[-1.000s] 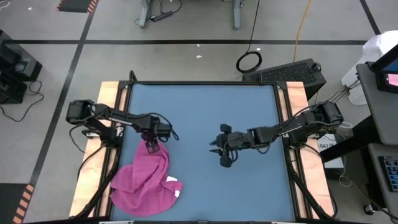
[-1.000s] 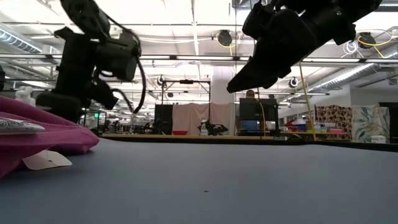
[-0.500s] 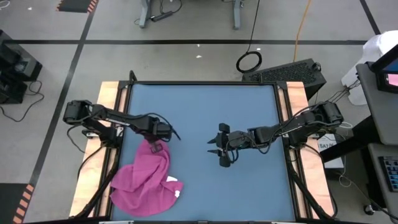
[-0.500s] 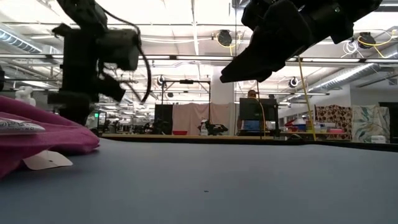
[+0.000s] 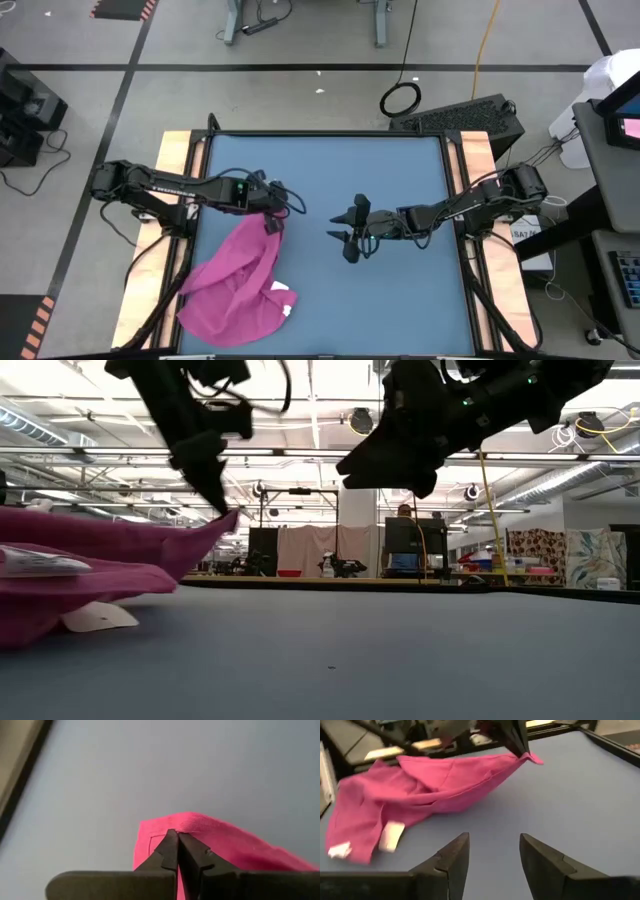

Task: Roll towel
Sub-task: Fold the light red towel

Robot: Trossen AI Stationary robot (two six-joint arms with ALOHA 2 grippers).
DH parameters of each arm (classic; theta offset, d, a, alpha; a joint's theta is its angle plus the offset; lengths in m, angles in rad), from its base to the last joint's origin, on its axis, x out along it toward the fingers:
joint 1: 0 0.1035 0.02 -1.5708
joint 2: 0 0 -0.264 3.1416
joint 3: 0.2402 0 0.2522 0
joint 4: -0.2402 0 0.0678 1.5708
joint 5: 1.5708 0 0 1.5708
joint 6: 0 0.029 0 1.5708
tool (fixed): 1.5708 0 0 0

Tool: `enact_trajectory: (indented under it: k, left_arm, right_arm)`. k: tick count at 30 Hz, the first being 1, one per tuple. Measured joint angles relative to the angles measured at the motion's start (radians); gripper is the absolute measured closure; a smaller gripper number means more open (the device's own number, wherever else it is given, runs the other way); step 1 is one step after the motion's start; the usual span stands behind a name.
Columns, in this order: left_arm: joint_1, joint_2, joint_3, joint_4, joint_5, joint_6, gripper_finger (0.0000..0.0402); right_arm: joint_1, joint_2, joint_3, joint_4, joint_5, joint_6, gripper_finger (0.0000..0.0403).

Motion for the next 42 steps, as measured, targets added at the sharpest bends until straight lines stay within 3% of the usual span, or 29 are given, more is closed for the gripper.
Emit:
enact_trajectory:
  k: [9, 16, 25, 33, 38, 42]
  left_arm:
    - [0.000, -0.002, 0.025, 0.338, -0.006, 0.213, 0.0396]
    - [0.013, -0.002, 0.026, 0.478, -0.045, 0.255, 0.0396]
    - [0.054, -0.002, 0.026, 0.472, -0.122, 0.254, 0.0396]
    - [0.095, -0.002, 0.025, 0.472, -0.126, 0.253, 0.0395]
    - [0.095, -0.002, 0.025, 0.476, -0.125, 0.254, 0.0395]
    - [0.095, -0.002, 0.025, 0.476, -0.125, 0.254, 0.0395]
  right_arm:
    - [0.000, 0.177, 0.001, 0.357, 0.026, 0.010, 0.0238]
    - [0.000, 0.265, 0.001, 0.462, 0.052, 0.035, 0.0238]
    - [0.063, 0.297, 0.001, 0.334, -0.037, -0.018, 0.0210]
    - [0.155, 0.297, 0.001, 0.201, -0.171, 0.129, 0.0146]
    - [0.175, 0.297, 0.001, 0.189, -0.153, 0.158, 0.0134]
    - [0.176, 0.297, 0.001, 0.150, -0.058, 0.177, 0.0136]
